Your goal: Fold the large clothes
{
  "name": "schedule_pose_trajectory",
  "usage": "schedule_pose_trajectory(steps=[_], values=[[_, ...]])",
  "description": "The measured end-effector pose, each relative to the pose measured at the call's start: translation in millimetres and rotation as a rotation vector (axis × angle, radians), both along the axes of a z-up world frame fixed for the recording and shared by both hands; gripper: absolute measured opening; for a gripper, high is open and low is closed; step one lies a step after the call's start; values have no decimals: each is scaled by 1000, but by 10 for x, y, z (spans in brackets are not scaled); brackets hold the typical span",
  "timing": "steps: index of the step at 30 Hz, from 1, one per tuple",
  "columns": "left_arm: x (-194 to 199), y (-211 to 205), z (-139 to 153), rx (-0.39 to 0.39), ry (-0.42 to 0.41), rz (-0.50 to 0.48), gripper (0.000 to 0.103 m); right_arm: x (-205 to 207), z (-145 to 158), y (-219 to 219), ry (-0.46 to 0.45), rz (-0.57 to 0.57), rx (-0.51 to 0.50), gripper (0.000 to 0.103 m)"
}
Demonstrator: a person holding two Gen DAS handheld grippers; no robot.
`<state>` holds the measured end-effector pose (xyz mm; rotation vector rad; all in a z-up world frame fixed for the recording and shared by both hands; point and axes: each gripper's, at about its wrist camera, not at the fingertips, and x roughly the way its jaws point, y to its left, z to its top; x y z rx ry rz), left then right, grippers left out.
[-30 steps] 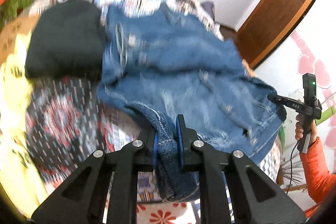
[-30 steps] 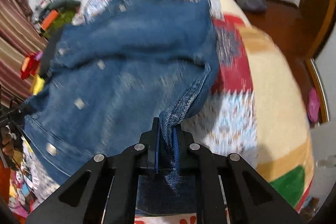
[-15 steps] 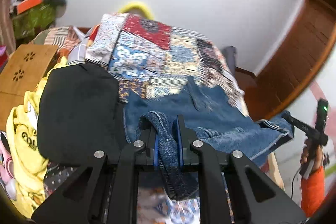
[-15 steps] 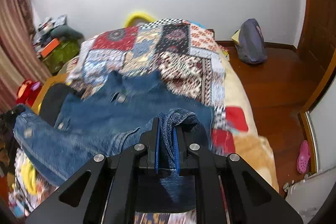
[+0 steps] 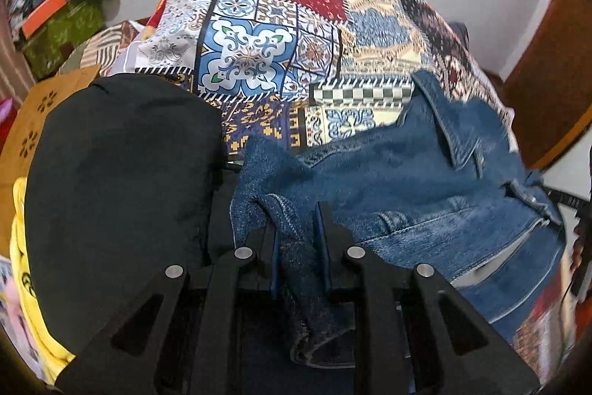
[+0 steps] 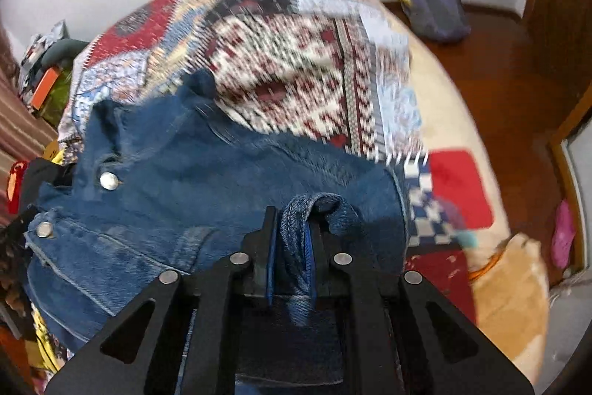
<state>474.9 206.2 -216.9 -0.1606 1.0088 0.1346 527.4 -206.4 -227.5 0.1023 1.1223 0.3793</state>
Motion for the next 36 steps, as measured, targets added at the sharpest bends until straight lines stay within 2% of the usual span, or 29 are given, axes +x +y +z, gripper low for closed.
schedule_pose_trajectory(steps=[4,6,7,9,10,11,14,21,26,29,32,36], values=[[-35,-61,35,32,37,-25,20,-84,83,-34,35,-15,4,20],[-76,-92,98,44,62,-32,25,-122,137,-49,77,-41,0,29],[-114,-122,150,76,69,-30,30,-159,195,-62,87,-41,-1,31],[-226,-191,261,155,42,-27,56,-219,297,-78,89,-44,-28,41],[-326,-244,345,194,8,-44,60,-296,393,-110,68,-53,-48,46],[-395,-280,395,209,-8,-61,62,-349,449,-138,45,-56,-55,46],[-587,-377,509,220,-15,-102,62,-598,656,-213,-9,-37,-51,46],[-925,-714,601,155,-34,-205,63,-1122,841,-42,-88,66,-66,47],[-981,-1008,430,124,-14,-264,63,-1308,679,280,-89,170,-86,47],[-896,-1105,241,108,23,-265,63,-1344,471,544,-45,223,-84,47],[-749,-1121,67,121,43,-247,63,-1316,237,786,-8,264,-90,47],[-395,-1042,-71,138,63,-226,63,-1165,127,1026,-48,278,-151,52]])
